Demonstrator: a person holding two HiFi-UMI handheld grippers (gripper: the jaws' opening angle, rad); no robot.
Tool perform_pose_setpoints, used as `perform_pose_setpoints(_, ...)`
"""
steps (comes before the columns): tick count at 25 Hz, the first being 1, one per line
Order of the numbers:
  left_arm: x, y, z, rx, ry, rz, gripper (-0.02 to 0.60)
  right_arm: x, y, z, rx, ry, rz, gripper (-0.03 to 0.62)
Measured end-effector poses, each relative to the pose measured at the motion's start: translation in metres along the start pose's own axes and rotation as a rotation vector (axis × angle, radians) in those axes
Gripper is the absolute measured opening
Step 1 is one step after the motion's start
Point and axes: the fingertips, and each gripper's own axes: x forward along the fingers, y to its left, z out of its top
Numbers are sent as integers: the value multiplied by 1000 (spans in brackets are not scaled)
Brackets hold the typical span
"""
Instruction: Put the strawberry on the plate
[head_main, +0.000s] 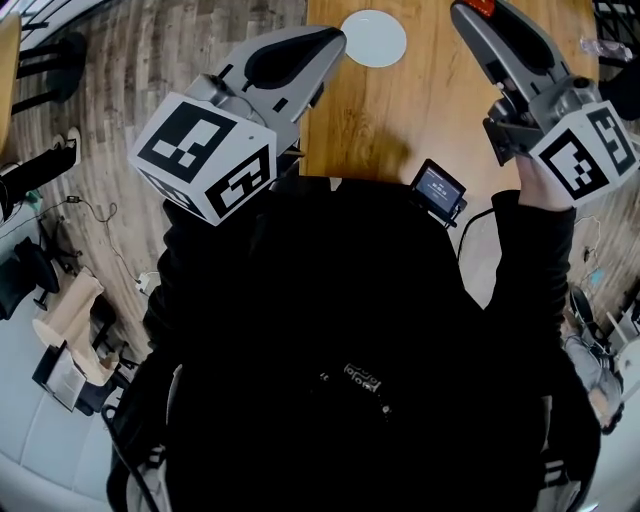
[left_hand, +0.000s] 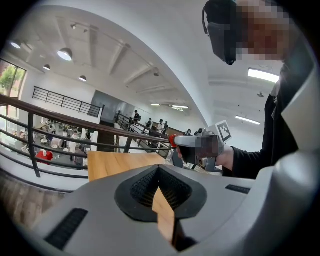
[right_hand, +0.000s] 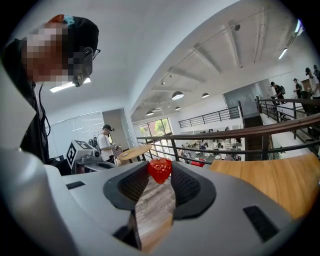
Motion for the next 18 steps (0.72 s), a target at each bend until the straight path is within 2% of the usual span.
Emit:
perform_pose_setpoints(13,-8,8,-13,-50,16,33,5,11,-13,-25,44,37,19,150)
perform_pose_setpoints(18,-5,7,-11,-94,-3,38,5,16,-21,-30,42,59,25,150)
